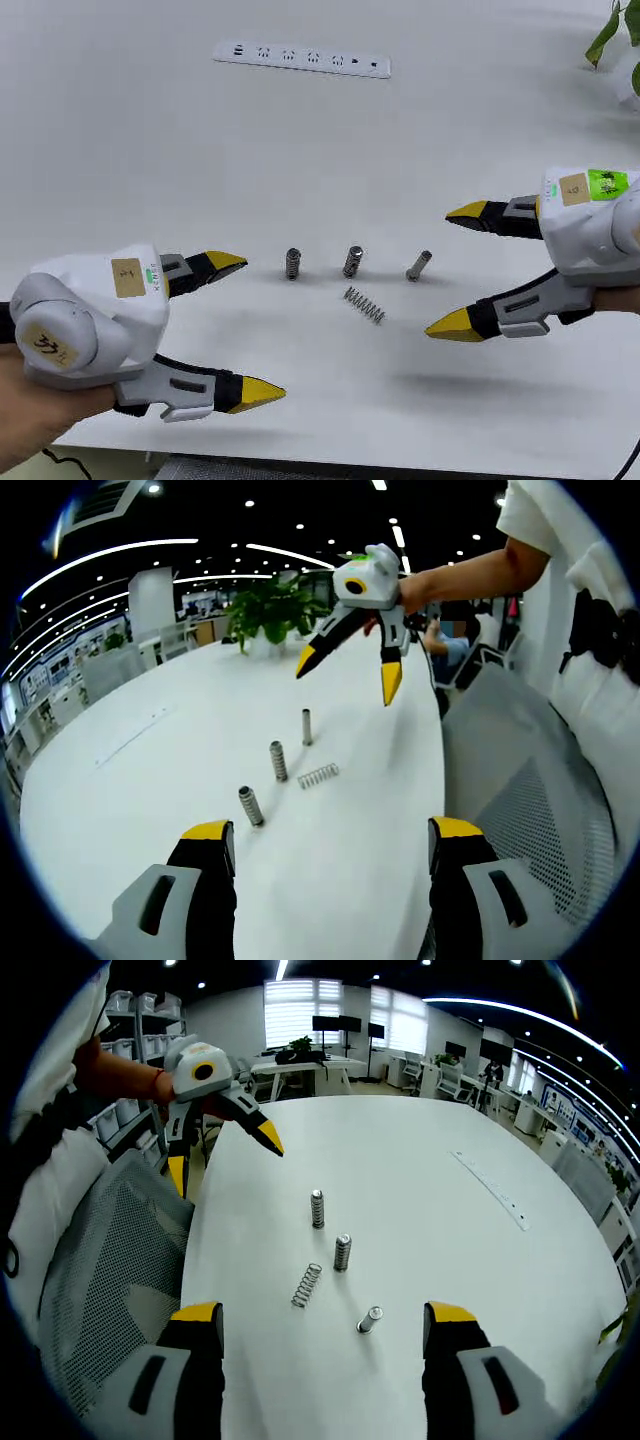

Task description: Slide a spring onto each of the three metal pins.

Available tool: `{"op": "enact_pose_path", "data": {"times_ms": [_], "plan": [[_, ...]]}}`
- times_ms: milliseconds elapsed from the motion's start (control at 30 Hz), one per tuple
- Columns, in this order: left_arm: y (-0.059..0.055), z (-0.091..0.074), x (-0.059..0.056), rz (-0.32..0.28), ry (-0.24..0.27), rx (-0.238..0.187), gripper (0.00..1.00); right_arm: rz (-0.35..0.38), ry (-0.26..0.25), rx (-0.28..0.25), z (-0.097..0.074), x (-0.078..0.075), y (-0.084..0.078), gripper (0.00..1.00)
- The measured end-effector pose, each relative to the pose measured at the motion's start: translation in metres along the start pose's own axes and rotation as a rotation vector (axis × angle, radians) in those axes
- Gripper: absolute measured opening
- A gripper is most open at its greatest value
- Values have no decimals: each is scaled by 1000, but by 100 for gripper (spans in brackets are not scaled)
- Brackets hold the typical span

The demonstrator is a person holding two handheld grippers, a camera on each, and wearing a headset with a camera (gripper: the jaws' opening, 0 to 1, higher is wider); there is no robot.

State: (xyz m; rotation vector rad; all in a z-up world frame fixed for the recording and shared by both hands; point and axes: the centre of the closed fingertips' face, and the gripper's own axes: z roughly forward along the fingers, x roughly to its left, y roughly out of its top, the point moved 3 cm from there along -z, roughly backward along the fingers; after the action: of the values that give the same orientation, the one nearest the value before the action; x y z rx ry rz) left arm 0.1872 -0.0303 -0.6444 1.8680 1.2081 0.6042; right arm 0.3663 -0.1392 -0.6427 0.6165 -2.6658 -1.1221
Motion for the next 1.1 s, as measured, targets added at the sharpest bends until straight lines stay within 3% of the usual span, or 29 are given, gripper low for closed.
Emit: {"op": "enact_pose_path", "data": {"times_ms": [167, 467, 700, 767, 1100], "plan": [[3, 5, -1, 16, -8, 22, 78, 52, -22, -55, -12, 6, -11, 86], [10, 19, -3, 83, -33, 83, 67, 115, -59, -103, -27, 18, -32, 88], [13, 44, -4, 160, -42, 171, 55, 147, -83, -128, -36, 20, -47, 91], [11, 52, -4, 189, -44, 218, 52, 159, -92, -134, -39, 20, -49, 90], [16, 93, -9, 296, -96, 314, 45, 195, -124, -163, -46, 24, -61, 90]]}}
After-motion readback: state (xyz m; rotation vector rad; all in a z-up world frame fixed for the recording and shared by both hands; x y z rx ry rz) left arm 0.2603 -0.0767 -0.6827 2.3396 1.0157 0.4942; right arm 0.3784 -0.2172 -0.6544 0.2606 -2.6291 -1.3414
